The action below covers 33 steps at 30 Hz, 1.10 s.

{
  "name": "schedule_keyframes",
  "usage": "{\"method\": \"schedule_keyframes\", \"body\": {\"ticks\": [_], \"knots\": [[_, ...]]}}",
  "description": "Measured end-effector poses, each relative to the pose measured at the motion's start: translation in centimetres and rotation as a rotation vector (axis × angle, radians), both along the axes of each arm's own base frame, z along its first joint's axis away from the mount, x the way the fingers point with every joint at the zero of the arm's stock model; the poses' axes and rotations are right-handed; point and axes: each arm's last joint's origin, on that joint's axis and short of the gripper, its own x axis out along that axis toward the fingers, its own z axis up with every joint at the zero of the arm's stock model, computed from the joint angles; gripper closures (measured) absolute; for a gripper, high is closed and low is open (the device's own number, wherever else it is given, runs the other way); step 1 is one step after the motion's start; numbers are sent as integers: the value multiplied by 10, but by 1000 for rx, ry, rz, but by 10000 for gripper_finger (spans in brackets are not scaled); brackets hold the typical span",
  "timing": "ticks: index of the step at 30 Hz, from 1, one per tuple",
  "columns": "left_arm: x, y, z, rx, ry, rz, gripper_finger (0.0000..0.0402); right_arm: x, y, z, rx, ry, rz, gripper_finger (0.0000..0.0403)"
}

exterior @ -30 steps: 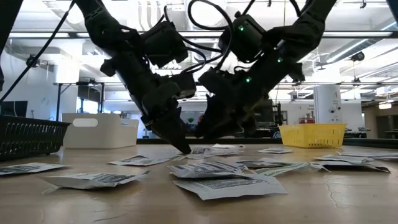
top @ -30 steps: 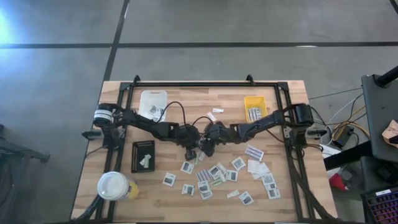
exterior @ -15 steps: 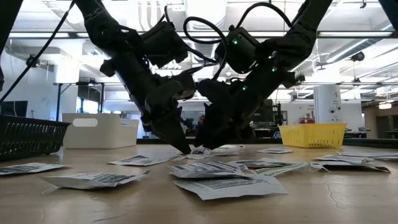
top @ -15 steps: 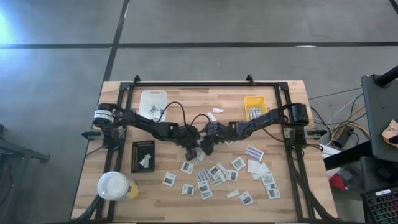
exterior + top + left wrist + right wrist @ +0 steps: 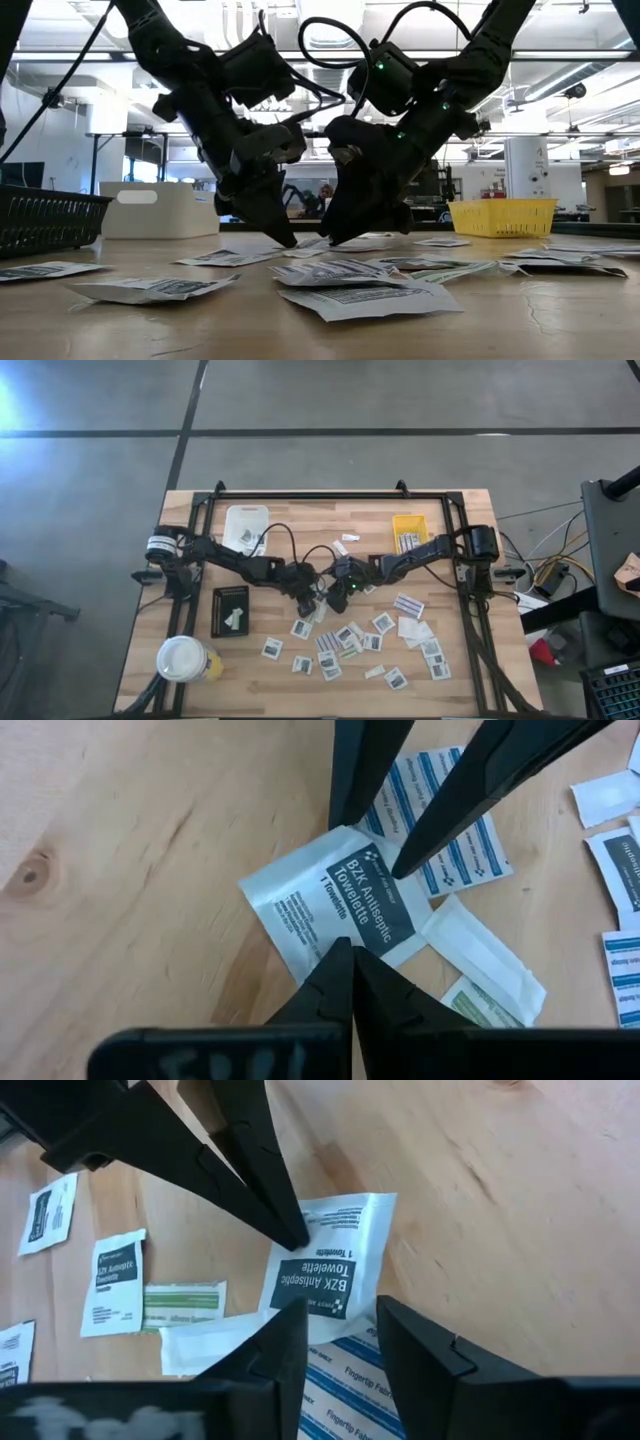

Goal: Pick & Place First Aid Supplies
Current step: Put the gray towelette pack into the white bin

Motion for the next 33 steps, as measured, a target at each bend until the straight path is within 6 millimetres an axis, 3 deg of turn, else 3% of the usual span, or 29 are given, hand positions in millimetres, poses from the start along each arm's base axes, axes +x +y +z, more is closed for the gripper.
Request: {"method": "schedule_keyframes", "body": {"ticks": [24,33], "knots": [[2,1,3,34,-32,13,396,0,1,1,8,-11,42,382],[-5,2,27,85,-68,-45,397,0,2,0,5,-4,61,394]]}}
